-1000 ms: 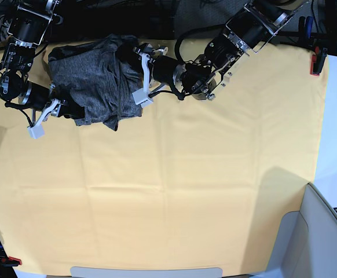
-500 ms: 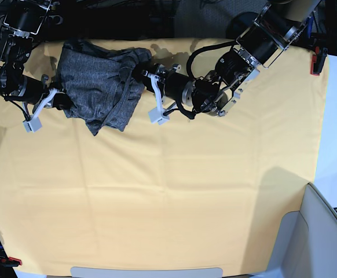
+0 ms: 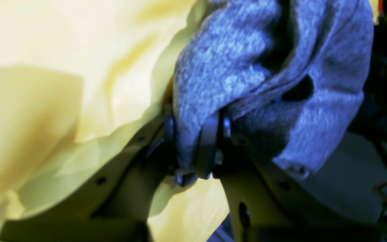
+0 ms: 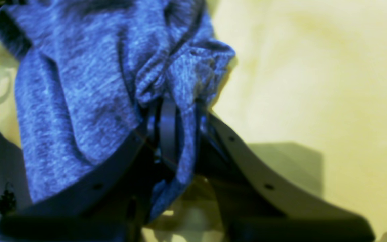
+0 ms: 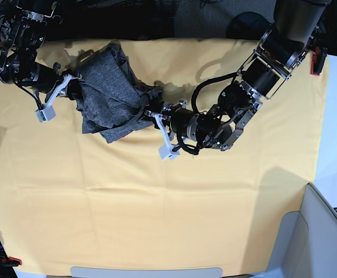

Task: Fold the T-shirt properly
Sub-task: 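Lift the grey bundle with both grippers and fold it toward the right gripper, then release the bundle and open both grippers beside it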

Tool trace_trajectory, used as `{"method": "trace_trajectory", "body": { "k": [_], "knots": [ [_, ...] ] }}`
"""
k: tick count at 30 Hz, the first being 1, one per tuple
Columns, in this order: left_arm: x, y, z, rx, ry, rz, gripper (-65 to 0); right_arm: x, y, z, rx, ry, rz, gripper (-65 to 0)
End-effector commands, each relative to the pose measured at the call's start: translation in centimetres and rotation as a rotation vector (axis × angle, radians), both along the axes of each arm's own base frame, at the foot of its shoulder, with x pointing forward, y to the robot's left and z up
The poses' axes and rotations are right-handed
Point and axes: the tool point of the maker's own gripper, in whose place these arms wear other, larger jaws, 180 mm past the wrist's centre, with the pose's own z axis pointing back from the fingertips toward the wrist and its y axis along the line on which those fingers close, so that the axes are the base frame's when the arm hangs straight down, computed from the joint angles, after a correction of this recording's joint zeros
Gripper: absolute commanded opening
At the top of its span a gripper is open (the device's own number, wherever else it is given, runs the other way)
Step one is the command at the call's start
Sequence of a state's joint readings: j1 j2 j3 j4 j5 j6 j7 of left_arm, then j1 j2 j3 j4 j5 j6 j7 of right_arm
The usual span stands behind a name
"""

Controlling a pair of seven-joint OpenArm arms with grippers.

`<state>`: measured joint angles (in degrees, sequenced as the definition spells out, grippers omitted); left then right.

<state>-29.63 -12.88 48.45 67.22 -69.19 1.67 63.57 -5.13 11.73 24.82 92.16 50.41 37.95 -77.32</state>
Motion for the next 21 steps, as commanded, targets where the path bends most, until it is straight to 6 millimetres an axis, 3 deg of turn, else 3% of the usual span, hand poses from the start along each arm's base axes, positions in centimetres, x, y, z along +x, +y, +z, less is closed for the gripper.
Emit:
{"method": "trace_trajectory", "body": {
  "k": [1, 5, 12, 21],
  "knots": [
    [2.7, 1.0, 0.1, 0.054, -0.056, 0.058, -64.6, 0.1, 0.2, 0.4, -0.005, -0.01, 0.014, -63.8],
    [3.7, 0.6, 0.1, 0.062, -0.047, 0.073, -64.6, -0.1, 2.4, 0.0, 0.016, 0.002, 0.069, -63.8],
    [6.3, 0.2, 1.9, 0.052, -0.114, 0.093, -64.6, -0.7, 5.9, -0.6, 0.045, 0.022, 0.168, -63.8],
    [7.7, 1.4, 1.9, 0.119, -0.186, 0.103, -64.6, -2.4, 6.0, -1.6, 0.051, 0.064, 0.168, -63.8]
  ]
}}
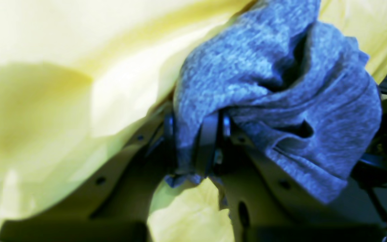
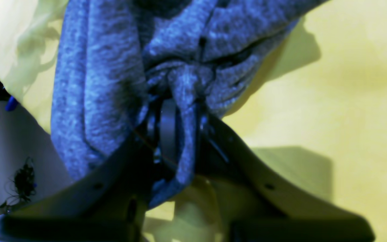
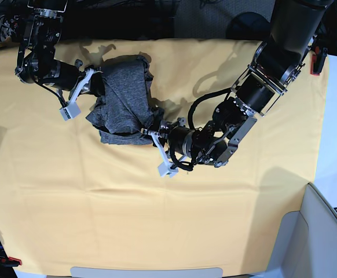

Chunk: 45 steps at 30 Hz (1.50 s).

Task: Fold the T-shirt properly
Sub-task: 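Release the bundle and open both grippers beside it, then grasp the bundle's edge with the right gripper and press with the left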

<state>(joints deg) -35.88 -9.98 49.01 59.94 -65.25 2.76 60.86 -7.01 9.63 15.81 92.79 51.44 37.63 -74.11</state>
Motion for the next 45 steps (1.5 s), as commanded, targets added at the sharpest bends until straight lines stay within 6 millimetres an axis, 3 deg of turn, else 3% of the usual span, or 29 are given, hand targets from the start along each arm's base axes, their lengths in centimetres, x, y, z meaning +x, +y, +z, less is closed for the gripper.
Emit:
{"method": "trace_trajectory", "body": {
  "k": [1, 7, 9, 12, 15, 18, 21, 23, 27, 31, 36, 41, 45],
  "knots": [
    [3.2, 1.3, 1.3, 0.058, -0.119, 0.04, -64.6, -1.6, -0.1, -1.0, -0.043, 0.06, 0.052, -63.8],
    [3.9, 1.6, 1.2, 0.077, -0.17, 0.055, -64.0, -2.2, -0.3, -1.3, -0.043, 0.074, 0.046, -63.7],
    [4.2, 1.5, 1.3, 0.071, -0.185, 0.064, -60.0, -2.3, -0.3, -1.3, -0.042, 0.074, 0.044, -63.5],
    [4.7, 1.3, 1.7, 0.059, -0.213, 0.076, -48.7, -2.1, -0.2, -1.2, -0.039, 0.072, 0.042, -59.7],
    [5.1, 1.3, 1.8, 0.051, -0.229, 0.09, -40.7, -2.0, -0.1, -1.1, -0.037, 0.066, 0.042, -46.7],
    [5.2, 1.5, 1.9, 0.048, -0.228, 0.098, -39.7, -1.6, -0.2, -0.4, -0.047, 0.041, 0.046, -31.3],
    [6.6, 2.1, 4.0, -0.007, -0.249, 0.157, -39.7, -1.2, -0.7, 0.4, -0.062, 0.01, 0.039, -18.6],
    [6.8, 2.5, 5.5, -0.065, -0.25, 0.193, -39.7, -0.7, -2.1, 1.5, -0.087, -0.029, -0.004, -13.6],
    [7.1, 3.8, 10.3, -0.182, -0.289, 0.246, -39.5, 0.4, -5.1, 3.7, -0.149, -0.104, -0.072, -12.3],
    [6.3, 5.7, 12.8, -0.257, -0.327, 0.299, -39.5, 1.0, -6.6, 4.7, -0.171, -0.136, -0.11, -12.3],
    [4.9, 6.1, 13.3, -0.274, -0.353, 0.302, -39.6, 1.2, -6.8, 4.9, -0.17, -0.145, -0.119, -12.3],
    [2.2, 6.7, 13.0, -0.257, -0.381, 0.277, -40.8, 2.9, -7.8, 6.5, -0.169, -0.203, -0.161, -12.3],
    [-1.0, 6.6, 12.1, -0.258, -0.355, 0.255, -52.1, 4.7, -7.9, 8.2, -0.17, -0.261, -0.166, -12.8]
  ]
}}
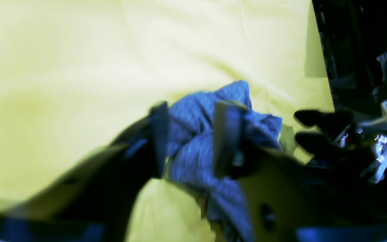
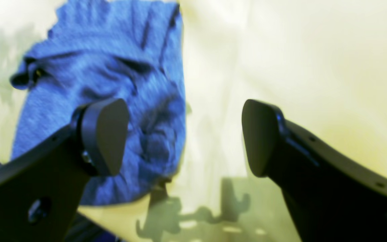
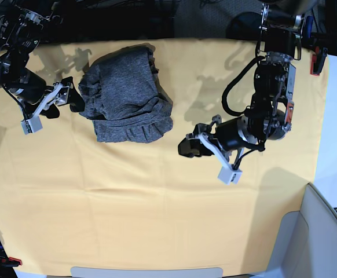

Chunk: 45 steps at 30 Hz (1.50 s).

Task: Fold the T-shirt properly
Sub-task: 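Grasp the bundle's edge with the right gripper and press with the left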

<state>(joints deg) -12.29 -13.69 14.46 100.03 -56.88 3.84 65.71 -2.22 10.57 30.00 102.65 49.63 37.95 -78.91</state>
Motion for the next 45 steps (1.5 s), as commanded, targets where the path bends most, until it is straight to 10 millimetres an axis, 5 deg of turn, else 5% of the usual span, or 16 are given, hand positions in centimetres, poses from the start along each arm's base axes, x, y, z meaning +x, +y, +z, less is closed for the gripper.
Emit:
{"method": "trace_trajectory", "body": {
  "k": [1, 3, 8, 19, 24, 37, 41, 45],
  "knots": [
    [-0.6, -0.5, 1.4, -0.014, -0.027, -0.037, -57.3, 1.4, -0.2, 2.2, -0.011, -0.079, 0.008, -14.9],
    [-2.0, -0.7, 0.4, -0.011, 0.015, -0.054, -65.0, 2.4, -0.2, 3.9, -0.042, -0.13, 0.026, -23.9],
    [-5.5, -3.4, -1.9, -0.018, 0.097, -0.142, -64.6, 4.2, 3.4, 6.5, -0.068, -0.216, 0.144, -63.9],
    [-11.0, -8.4, -3.8, 0.03, 0.15, -0.379, -64.6, 2.0, 13.7, 3.8, -0.053, -0.15, 0.452, -65.0],
    [-10.9, -9.1, -3.9, 0.021, 0.123, -0.371, -64.6, 0.3, 16.1, 1.7, -0.118, -0.096, 0.549, -65.0],
    [-6.4, -6.1, -7.8, 0.197, 0.059, -0.223, -64.6, -2.5, 14.8, -2.5, -0.265, 0.028, 0.567, -65.0],
    [-5.3, -5.7, -7.6, 0.207, 0.018, -0.182, -64.6, -3.0, 14.5, -2.9, -0.269, 0.045, 0.571, -65.0],
    [-1.9, -3.3, -6.0, 0.156, -0.042, -0.014, -64.7, -3.2, 14.4, -3.1, -0.269, 0.053, 0.572, -65.0]
  ]
}}
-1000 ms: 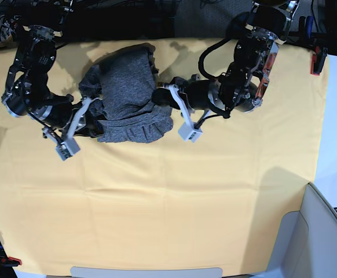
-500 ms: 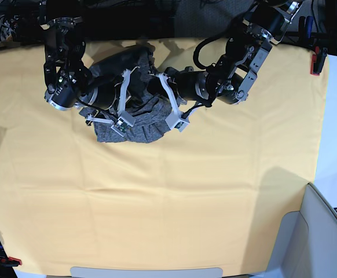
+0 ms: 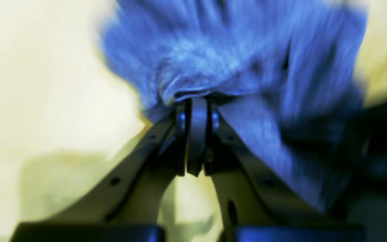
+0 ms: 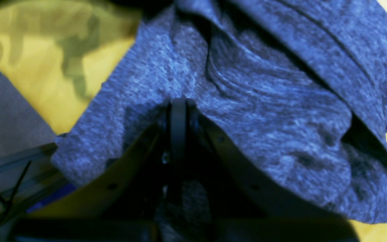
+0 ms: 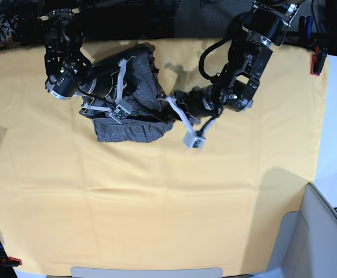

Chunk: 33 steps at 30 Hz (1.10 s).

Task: Fold the T-shirt properly
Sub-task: 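Grasp the bundle's edge with the right gripper and press with the left, then fold the bundle's edge over with the right gripper and release it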

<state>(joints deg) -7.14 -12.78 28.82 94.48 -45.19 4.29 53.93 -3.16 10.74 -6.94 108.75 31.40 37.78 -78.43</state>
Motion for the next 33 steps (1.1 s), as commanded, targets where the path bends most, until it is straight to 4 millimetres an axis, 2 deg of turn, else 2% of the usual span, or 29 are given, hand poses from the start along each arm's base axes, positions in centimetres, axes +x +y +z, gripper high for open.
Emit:
{"method": "trace_trajectory", "body": {
  "k": [1, 6, 9, 13, 19, 22, 24, 29, 33],
  "knots": [
    [2.8, 0.9, 2.2, -0.048, -0.078, 0.11, -64.7, 0.6, 0.2, 0.8, 0.014, -0.032, 0.007, -65.0],
    [5.5, 7.2, 2.7, -0.172, -0.084, 0.511, -64.8, 0.2, 0.1, 0.5, 0.012, -0.02, 0.005, -65.0],
    [5.7, 8.9, 3.4, -0.2, -0.089, 0.578, -64.8, 0.4, 0.1, 0.6, 0.015, -0.025, 0.002, -65.0],
    [4.5, 8.3, 4.3, -0.201, -0.066, 0.528, -64.7, 2.2, -0.2, 1.8, 0.006, -0.077, -0.006, -65.0],
    [2.1, 6.5, 6.7, -0.21, -0.108, 0.408, -64.7, 4.6, -0.5, 3.1, -0.048, -0.148, -0.018, -65.0],
    [1.0, 6.1, 6.5, -0.205, -0.116, 0.37, -64.7, 5.4, -0.1, 3.9, -0.035, -0.173, -0.016, -65.0],
    [0.5, 6.1, 6.2, -0.201, -0.108, 0.363, -64.7, 5.4, 0.9, 4.1, -0.023, -0.177, 0.011, -65.0],
    [-0.8, 6.1, 4.9, -0.194, -0.071, 0.367, -64.7, 3.7, 5.3, 3.8, -0.014, -0.169, 0.176, -65.0],
    [-1.3, 6.1, 4.5, -0.191, -0.057, 0.368, -64.7, 2.8, 7.4, 2.1, -0.033, -0.119, 0.271, -65.0]
  ]
}}
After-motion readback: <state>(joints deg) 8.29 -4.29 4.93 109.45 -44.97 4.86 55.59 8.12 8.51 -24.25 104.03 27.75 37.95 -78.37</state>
